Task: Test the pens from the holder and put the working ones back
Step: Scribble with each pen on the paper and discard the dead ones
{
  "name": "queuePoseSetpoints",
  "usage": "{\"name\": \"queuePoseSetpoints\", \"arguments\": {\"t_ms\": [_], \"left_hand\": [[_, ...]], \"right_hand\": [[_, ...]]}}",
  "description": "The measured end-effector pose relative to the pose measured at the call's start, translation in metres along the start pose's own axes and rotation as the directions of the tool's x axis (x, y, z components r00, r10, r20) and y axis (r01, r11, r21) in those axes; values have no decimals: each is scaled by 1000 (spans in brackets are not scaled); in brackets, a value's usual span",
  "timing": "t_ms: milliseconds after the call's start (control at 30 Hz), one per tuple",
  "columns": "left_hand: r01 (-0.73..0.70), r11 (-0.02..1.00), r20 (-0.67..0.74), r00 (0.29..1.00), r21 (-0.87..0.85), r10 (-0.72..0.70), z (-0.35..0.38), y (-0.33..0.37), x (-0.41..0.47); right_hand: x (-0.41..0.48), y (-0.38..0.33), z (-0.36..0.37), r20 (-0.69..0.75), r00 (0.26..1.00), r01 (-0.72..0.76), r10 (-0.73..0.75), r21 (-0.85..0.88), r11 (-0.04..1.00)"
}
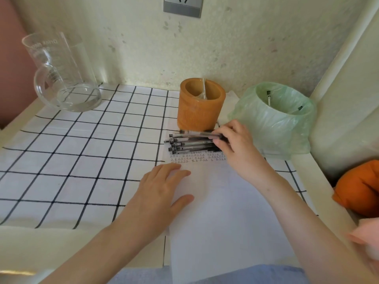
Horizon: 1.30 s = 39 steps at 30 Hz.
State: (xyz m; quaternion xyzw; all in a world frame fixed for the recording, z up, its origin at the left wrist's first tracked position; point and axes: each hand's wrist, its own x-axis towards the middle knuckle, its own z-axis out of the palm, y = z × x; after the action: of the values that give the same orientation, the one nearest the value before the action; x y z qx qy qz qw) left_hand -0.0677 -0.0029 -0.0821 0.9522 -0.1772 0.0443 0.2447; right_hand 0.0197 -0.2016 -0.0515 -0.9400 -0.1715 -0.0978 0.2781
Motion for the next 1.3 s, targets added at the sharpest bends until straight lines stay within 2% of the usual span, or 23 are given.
{"name": "queuePoseSetpoints", "arguments": {"t_ms": [67, 267, 367, 500, 633, 767, 1033, 1100, 1167, 1300], "left_hand": [[6, 1000, 71, 997, -13, -5, 0, 3, 0], [-18, 995, 155, 988, 95, 3, -1, -2, 1], [-22, 996, 148, 989, 84, 10, 0, -2, 0], [-6, 998, 132, 991, 62, -2, -1, -1, 1], [6, 997, 161, 987, 78, -18, -2, 0, 1], [-5, 997, 144, 989, 76, -6, -2, 0, -1], [14, 995, 129, 991, 97, -26, 0, 0, -2], [59, 997, 95, 993, 58, -64, 0, 1, -3], [41, 996, 51, 998, 83, -45, 1, 0, -4], [74, 989, 86, 993, 131, -85, 2, 1, -5]], "right_hand": [[3, 6, 8, -13, 1000, 26, -28, -113, 993], [5, 7, 17, 26, 1000, 17, -14, -116, 993], [5, 7, 17, 8, 1000, 20, -19, -133, 991], [3, 9, 17, 60, 996, 81, -70, -216, 973], [3, 12, 18, 65, 988, 152, -138, -372, 915], [4, 11, 20, 93, 991, 129, -98, -435, 891], [5, 8, 16, 167, 982, 150, -88, -405, 902], [4, 8, 13, 176, 979, 166, -101, -411, 896], [4, 10, 12, 196, 975, 173, -101, -399, 901], [4, 10, 15, 232, 971, 156, -64, -405, 901]]}}
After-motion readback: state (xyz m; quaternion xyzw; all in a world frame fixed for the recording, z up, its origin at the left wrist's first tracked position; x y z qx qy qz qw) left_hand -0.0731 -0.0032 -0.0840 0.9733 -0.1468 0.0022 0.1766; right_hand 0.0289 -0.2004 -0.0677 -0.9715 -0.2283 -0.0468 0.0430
